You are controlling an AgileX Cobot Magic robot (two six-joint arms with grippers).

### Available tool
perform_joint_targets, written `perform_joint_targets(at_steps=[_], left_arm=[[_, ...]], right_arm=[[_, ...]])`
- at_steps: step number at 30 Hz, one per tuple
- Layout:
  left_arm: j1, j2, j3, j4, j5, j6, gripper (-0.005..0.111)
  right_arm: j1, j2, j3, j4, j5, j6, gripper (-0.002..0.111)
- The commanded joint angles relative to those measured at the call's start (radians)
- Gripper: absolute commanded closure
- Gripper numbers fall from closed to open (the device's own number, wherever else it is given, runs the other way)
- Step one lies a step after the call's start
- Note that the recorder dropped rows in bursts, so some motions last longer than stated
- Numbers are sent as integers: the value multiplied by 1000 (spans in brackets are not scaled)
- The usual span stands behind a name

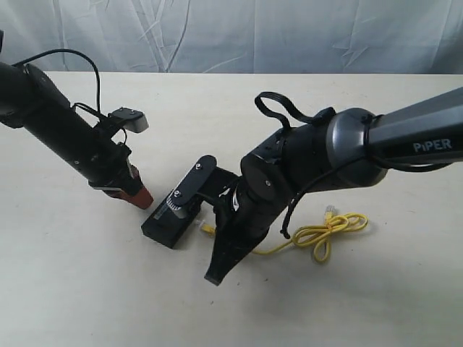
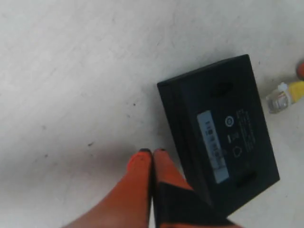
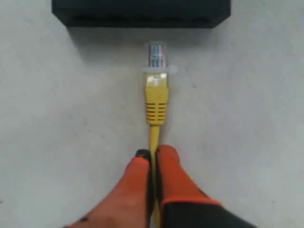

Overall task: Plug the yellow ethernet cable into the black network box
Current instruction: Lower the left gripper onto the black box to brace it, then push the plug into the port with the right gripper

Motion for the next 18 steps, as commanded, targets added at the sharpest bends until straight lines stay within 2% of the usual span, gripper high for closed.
perform_joint_targets(at_steps=[1,18], left_arm=[[-16,15,-4,-36,17,29,107],[-34,27,-4,-30,41,43,107]], right_arm=[[34,-1,4,-3,-36,-12,109],[47,44,4,-31,-48,-8,109]])
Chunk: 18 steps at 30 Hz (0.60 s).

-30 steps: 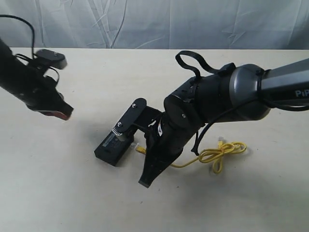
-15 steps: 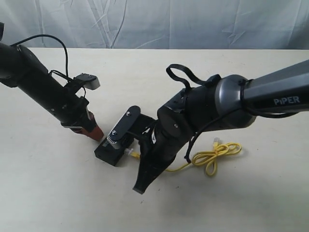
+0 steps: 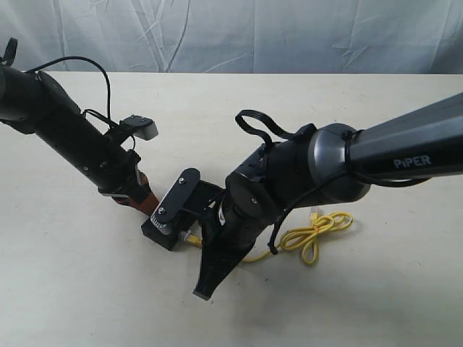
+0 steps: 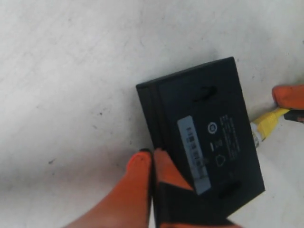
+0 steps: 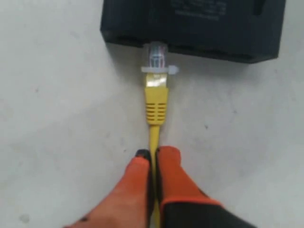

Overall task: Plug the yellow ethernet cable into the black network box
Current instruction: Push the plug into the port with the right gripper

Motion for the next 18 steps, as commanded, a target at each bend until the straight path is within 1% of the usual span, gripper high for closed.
perform_joint_targets(at_steps=[1,12,18], left_arm=[[-4,3,-4,2,18,7,107],[-4,3,-4,-1,47,5,107],[-4,3,-4,-15,67,5,107]], right_arm=[[-1,13,4,-9,-2,6,109],[-1,13,4,-9,-2,86,109],[-1,13,4,-9,-49,86,109]])
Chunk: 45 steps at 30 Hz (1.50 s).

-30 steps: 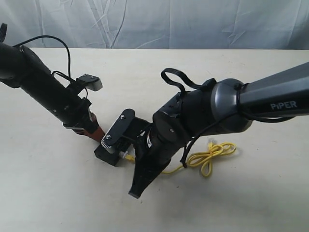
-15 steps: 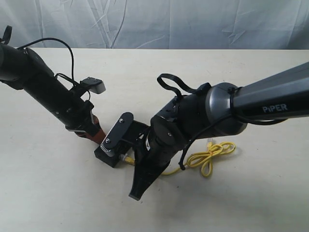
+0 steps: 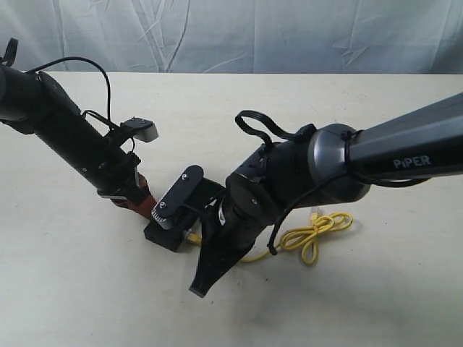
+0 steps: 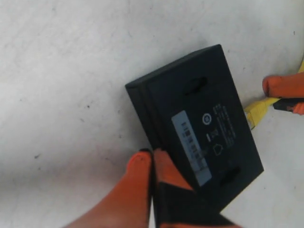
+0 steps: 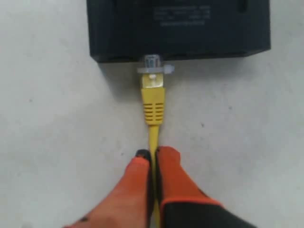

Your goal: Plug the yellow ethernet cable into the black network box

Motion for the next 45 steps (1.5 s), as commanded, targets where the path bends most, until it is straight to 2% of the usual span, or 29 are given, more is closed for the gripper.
perform_joint_targets(at_steps=[1,10,13,14,16,18,21,26,28,31,32,35,39,45], left_arm=[[-4,1,-4,-24,35,3,107],[-4,1,-4,-9,27,3,107],[-4,1,-4,3,27,3,107],[-4,1,-4,3,25,3,107],[-4,1,-4,7,8,3,107],[-4,1,-4,20,-10,3,107],[10,-18,-4,47,-29,-21,107],[80,-128,-4,143,-112,-257,107],[106,-202,-4,186,-121,-335,107],[130,-334,37,247,-202,-462,107],[134,-389,65,277,-243,-502,107],[136,-560,166,343,-348,-565,107],[136,-827,324,375,-424,-565,107],[136,-1208,550,379,-567,-565,107]], right_arm=[[-1,13,4,-9,-50,3,109],[-1,13,4,-4,-65,4,108],[-1,11,4,-4,-64,4,92],[-1,11,4,-4,-64,4,81],[-1,10,4,-4,-64,4,68],[-1,7,4,-1,-64,4,63],[-3,-12,4,-1,-51,40,63],[-18,-97,4,1,5,132,64],[-50,-135,4,27,34,162,73],[-138,-196,4,60,93,245,103],[-173,-217,4,76,116,269,108],[-277,-281,6,138,190,281,108],[-405,-395,28,164,273,281,108],[-530,-683,211,153,155,281,108]])
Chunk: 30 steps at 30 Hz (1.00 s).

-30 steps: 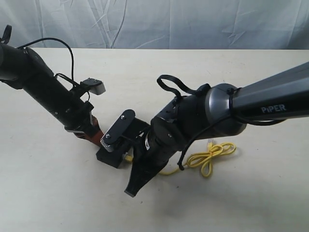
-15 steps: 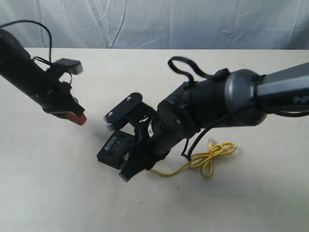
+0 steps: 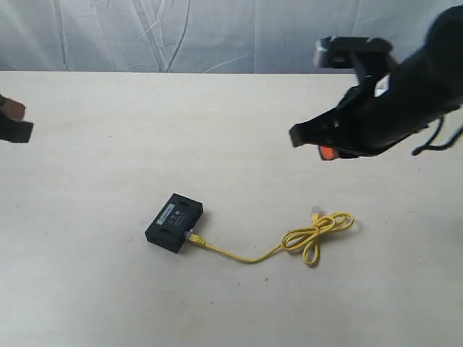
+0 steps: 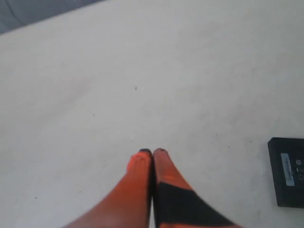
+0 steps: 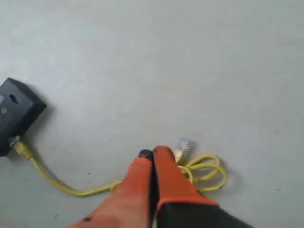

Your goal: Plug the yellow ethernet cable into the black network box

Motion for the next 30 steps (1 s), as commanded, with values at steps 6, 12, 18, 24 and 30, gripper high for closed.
perform_joint_targets(at_steps=[6,12,18,24,30], left_arm=[[1,-488,235,12,-52,-9,107],[1,-605,256,10,1,-9,107],[1,-635,256,10,1,-9,107],[1,-635,256,8,1,-9,107],[1,-635,256,7,1,-9,107]], right_arm=[[-71,-466,322,-70,-327,3,108],[-71,-633,362,-51,-246,3,108],[-71,-712,362,-31,-245,3,108],[-79,-793,368,-19,-237,3,108],[-208,-981,371,44,-237,3,108]])
